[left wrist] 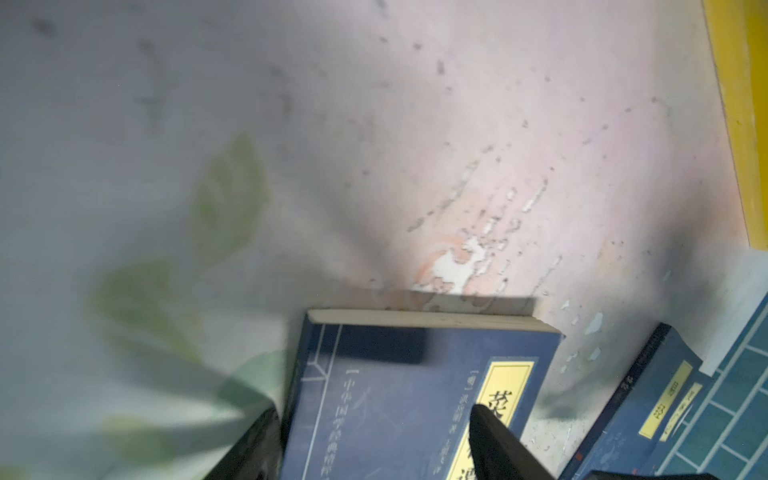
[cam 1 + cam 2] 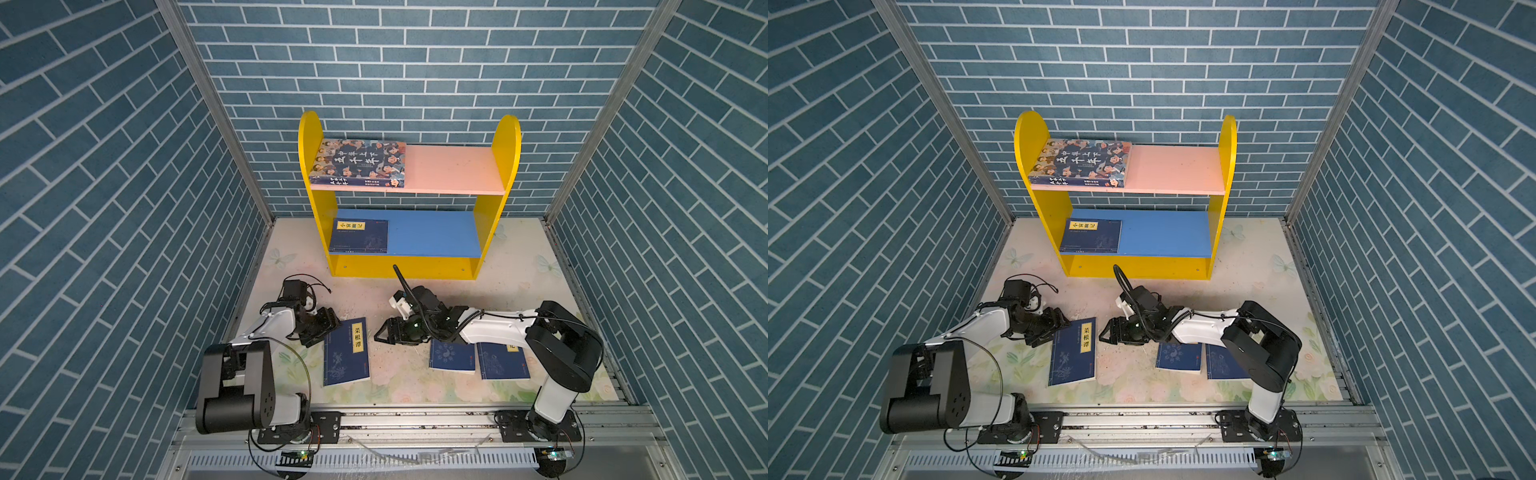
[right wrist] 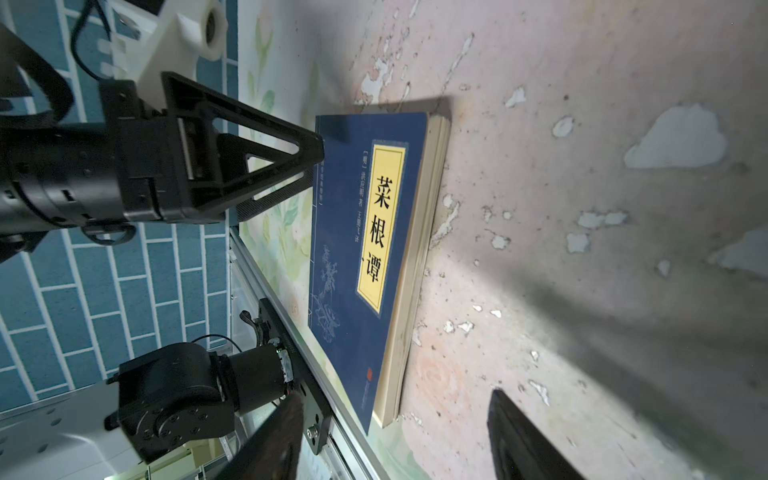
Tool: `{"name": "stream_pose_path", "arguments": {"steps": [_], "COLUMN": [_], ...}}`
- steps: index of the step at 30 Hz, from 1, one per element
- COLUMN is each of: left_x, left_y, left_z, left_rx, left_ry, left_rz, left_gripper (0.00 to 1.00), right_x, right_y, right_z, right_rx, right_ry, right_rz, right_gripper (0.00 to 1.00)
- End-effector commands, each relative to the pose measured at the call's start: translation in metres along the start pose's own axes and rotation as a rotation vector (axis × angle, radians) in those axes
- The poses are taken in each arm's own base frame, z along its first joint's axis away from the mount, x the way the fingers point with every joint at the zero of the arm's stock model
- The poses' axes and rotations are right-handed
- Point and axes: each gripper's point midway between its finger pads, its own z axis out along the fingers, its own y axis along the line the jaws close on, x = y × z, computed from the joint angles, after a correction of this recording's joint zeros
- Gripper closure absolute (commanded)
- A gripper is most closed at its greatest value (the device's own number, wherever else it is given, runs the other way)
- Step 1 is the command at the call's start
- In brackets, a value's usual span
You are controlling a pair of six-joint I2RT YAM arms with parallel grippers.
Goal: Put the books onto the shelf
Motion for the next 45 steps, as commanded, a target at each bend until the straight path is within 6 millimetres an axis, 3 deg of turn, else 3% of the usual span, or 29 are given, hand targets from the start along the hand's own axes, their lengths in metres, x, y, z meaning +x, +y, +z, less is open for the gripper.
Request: {"name": "stream_pose_path", "arguments": {"steps": [1,6,13,19,25,32,34,37,40,45], "left_x": [0.033,0.036,0.036,0.038,0.042,0.044,0.045,0.044,0.043,0.043], "left_y": [-0.004,-0.027,-0.019,-0.017,-0.014,-0.022,-0.026,-0.028,-0.020,-0.017], "left_z": [0.023,0.030,0.021,0.020,0.020,0.022,0.022,0.019,0.015,0.012], "left_rx": [0.020,0.104,0.043,0.034,0.032,0.089,0.118,0.118,0.065,0.038], "left_ry": [0.132,0.170,0.138,0.136,0.141,0.137,0.139,0.134,0.121,0.119], "left_rz": [0.006,0.029,0.081,0.081,0.069,0.037,0.029,0.038,0.064,0.093], "left_gripper": [0.26,0.26,0.26,0.25,0.23,0.21,0.20,0.20,0.20,0.21], "right_x": [0.004,0.012,0.012,0.008,-0.011,-0.049,-0.062,-0.070,-0.063,-0.041], "right_y": [-0.003,-0.015,-0.027,-0.027,-0.030,-0.035,-0.040,-0.043,-0.039,-0.037], "right_z": [0.006,0.017,0.027,0.037,0.038,0.027,0.022,0.012,0.001,-0.021], "right_rx": [-0.001,0.023,0.033,0.024,0.009,-0.033,-0.042,-0.047,-0.022,-0.007], "right_ry": [0.011,0.037,0.030,0.037,0.004,-0.030,-0.044,-0.055,-0.041,-0.025], "right_rz": [0.040,0.075,0.118,0.117,0.125,0.124,0.127,0.119,0.085,0.071], "right_gripper": [0.29,0.30,0.37,0.48,0.68,0.76,0.76,0.64,0.54,0.47]}}
